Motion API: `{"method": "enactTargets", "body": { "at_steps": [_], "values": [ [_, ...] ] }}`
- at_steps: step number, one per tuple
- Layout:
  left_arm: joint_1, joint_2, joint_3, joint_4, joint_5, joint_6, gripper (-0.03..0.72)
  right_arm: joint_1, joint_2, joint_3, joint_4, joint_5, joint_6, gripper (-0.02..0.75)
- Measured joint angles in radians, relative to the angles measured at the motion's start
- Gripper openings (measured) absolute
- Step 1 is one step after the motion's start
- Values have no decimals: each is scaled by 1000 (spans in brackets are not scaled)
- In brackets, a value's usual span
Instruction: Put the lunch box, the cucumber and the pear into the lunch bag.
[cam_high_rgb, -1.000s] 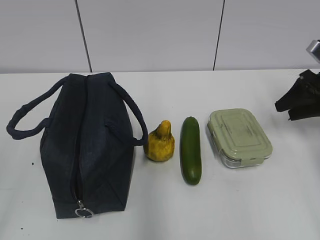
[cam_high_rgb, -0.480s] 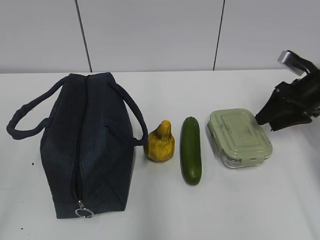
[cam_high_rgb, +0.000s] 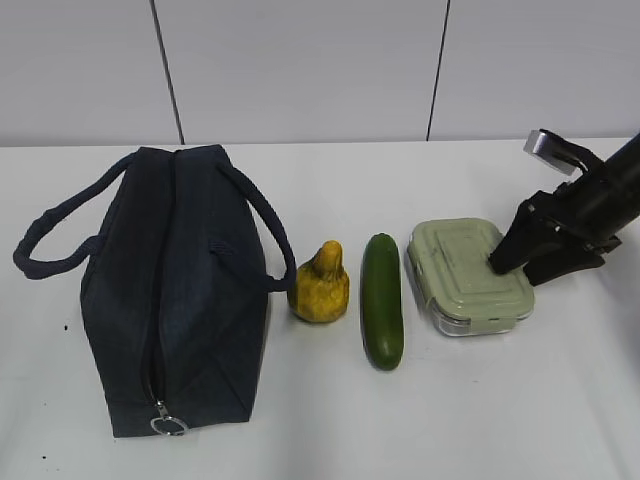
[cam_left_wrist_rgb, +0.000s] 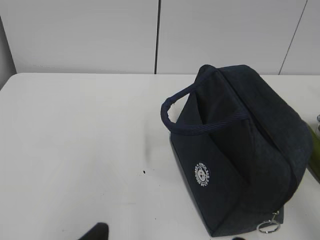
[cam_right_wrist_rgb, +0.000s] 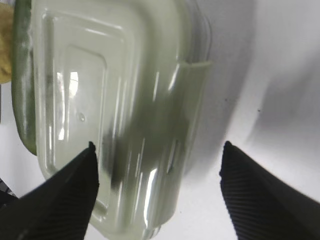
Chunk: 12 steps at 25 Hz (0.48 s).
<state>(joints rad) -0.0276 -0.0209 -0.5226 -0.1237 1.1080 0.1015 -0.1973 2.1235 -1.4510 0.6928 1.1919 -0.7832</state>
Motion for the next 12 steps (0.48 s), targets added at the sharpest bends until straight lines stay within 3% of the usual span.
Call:
{"method": "enactTargets", "body": {
  "at_steps": [12],
  "values": [
    [0,0,0,0,0,0,435,0,86,-40,114,20,-33,563]
  ]
}}
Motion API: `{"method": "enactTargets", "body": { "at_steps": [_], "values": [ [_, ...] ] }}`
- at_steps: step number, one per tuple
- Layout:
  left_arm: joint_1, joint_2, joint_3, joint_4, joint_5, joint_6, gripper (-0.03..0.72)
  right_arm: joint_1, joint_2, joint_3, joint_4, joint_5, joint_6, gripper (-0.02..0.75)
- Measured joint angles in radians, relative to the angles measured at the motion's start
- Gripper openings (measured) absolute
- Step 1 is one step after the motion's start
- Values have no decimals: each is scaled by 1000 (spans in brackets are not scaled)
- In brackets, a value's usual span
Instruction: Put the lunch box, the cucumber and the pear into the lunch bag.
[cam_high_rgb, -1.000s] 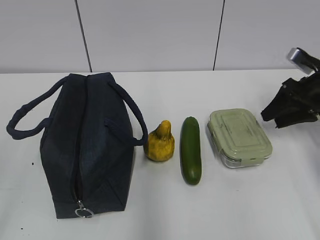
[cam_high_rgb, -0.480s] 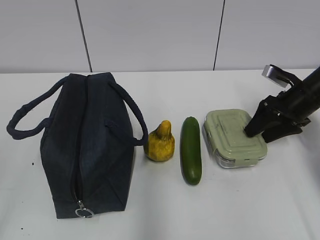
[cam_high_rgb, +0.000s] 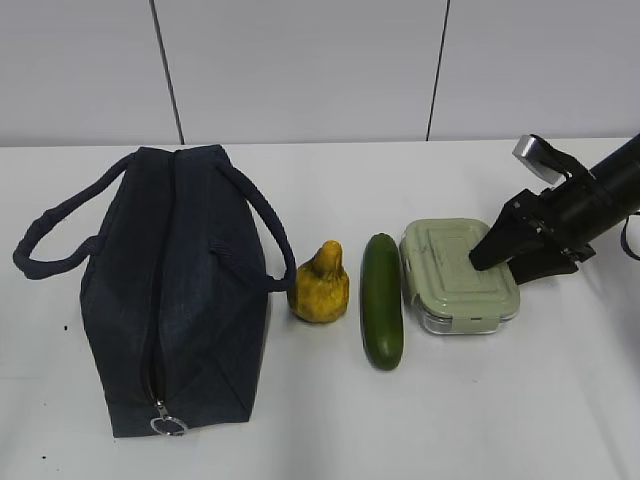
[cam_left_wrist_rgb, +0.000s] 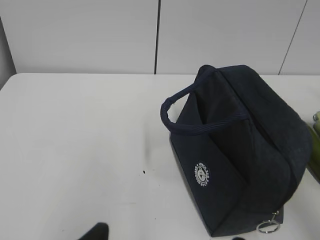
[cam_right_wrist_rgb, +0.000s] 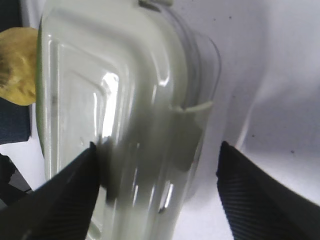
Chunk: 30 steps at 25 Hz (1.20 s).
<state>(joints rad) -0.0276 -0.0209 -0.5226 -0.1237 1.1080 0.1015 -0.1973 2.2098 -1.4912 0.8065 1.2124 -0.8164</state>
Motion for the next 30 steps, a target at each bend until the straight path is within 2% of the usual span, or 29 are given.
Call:
{"method": "enactTargets", "body": {
  "at_steps": [5,15,22,30],
  "values": [
    [0,0,0,0,0,0,435,0,9,0,12,11,-9,517],
    [0,0,0,0,0,0,435,0,43,-3,70,37,-31,510],
    [0,0,0,0,0,0,435,0,45,-3,91,45,-34,433],
    [0,0,0,0,0,0,435,0,47,-3,105,50,-26,392]
  ]
}}
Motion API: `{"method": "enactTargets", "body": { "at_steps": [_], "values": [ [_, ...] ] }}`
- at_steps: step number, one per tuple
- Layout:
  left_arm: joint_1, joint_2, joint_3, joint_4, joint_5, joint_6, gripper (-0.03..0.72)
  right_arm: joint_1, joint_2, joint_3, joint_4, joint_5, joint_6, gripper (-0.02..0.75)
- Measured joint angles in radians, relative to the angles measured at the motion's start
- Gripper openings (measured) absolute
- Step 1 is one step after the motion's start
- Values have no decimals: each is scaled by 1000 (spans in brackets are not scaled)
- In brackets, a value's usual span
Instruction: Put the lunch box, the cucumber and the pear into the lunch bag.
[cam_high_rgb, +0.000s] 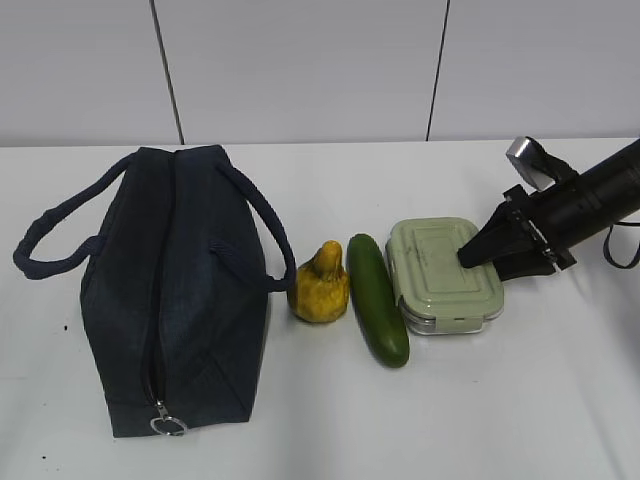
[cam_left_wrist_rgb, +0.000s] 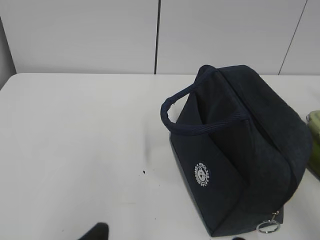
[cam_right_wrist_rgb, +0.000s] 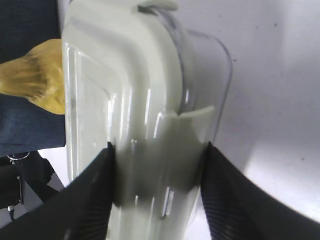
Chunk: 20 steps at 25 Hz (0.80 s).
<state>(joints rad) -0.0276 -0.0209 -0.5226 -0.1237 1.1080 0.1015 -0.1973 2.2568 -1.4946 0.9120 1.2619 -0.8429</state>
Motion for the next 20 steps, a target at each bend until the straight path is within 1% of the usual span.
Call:
{"method": "enactTargets", "body": {
  "at_steps": [5,20],
  "values": [
    [0,0,0,0,0,0,435,0,0,0,2,2,-3,377],
    [0,0,0,-1,0,0,435,-4,2,0,8,6,-22,374]
  ]
}}
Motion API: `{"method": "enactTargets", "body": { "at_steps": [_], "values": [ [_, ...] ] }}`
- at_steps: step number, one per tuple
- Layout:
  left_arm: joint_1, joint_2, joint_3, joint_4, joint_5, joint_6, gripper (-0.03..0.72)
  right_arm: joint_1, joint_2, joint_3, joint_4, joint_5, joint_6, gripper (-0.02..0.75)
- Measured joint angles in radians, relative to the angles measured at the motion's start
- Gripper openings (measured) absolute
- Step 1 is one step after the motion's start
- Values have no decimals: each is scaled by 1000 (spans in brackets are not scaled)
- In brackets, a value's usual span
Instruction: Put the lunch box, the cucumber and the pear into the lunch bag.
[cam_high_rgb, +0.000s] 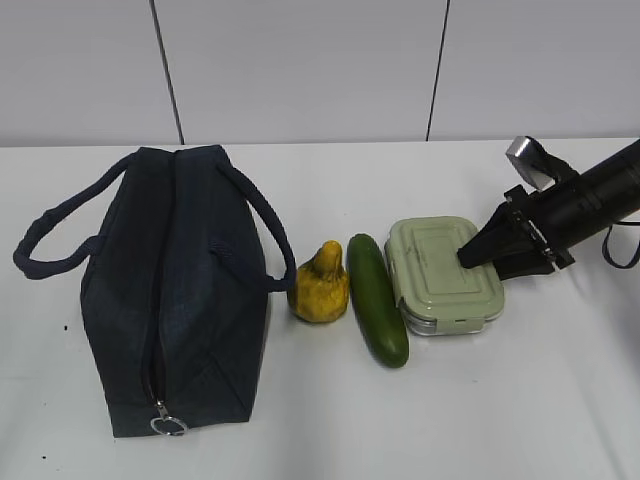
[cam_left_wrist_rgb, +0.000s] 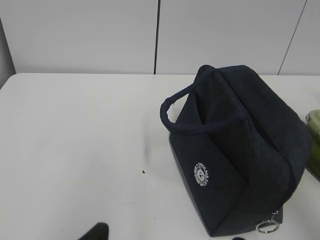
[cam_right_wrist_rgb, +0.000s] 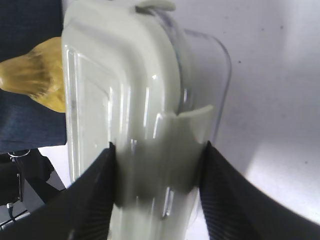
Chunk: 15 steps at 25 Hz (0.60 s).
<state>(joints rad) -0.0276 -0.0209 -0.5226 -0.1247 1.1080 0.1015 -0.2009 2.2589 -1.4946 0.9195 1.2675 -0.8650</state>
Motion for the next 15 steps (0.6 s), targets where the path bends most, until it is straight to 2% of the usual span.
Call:
{"method": "enactTargets", "body": {
  "at_steps": [15],
  "values": [
    [0,0,0,0,0,0,435,-12,2,0,14,2,-10,374]
  ]
}}
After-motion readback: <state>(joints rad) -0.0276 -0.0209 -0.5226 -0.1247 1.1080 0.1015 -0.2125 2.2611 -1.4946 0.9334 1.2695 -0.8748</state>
